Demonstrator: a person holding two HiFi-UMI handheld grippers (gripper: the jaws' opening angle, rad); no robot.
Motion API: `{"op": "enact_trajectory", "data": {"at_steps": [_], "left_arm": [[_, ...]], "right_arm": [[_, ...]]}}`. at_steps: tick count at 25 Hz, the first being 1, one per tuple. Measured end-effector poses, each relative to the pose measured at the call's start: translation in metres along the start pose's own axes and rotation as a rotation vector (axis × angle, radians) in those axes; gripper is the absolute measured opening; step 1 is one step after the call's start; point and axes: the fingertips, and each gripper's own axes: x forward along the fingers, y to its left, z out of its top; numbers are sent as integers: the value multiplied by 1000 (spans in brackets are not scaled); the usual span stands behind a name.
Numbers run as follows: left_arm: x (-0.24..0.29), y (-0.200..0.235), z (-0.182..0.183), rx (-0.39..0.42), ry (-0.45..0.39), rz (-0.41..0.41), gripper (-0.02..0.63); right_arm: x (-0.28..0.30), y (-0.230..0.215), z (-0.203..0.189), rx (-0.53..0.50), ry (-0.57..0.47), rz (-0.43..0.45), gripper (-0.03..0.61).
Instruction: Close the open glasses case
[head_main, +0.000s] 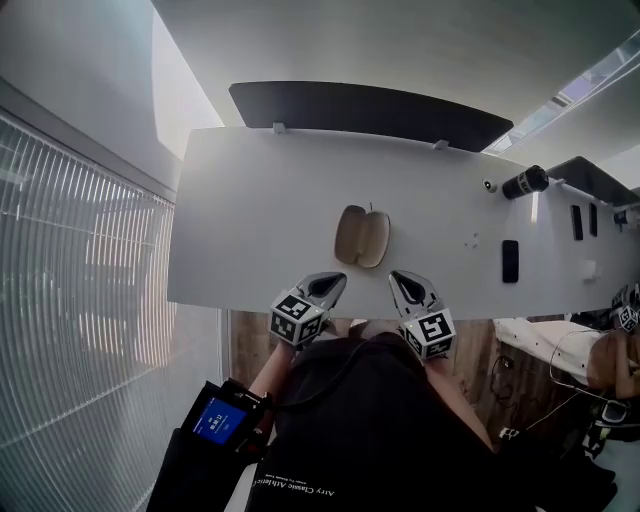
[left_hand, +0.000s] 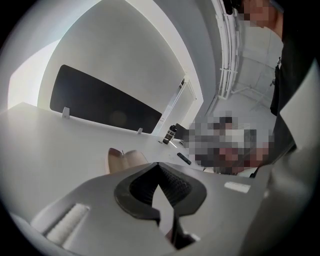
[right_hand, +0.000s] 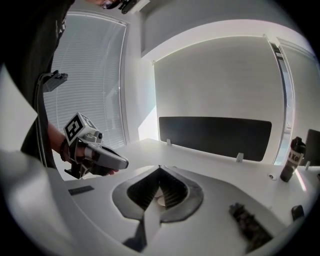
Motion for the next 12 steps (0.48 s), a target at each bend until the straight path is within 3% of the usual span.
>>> {"op": "enact_trajectory", "data": {"at_steps": [5, 9, 12], "left_arm": [[9, 14, -10, -49, 62, 27, 6], [16, 35, -2, -178, 40, 122, 6], [21, 37, 8, -200, 38, 162, 6]], "right_arm": [[12, -11, -3, -1, -2, 39, 5], [25, -39, -4, -1, -1, 66, 5], [32, -62, -4, 29, -4, 85, 5]]}}
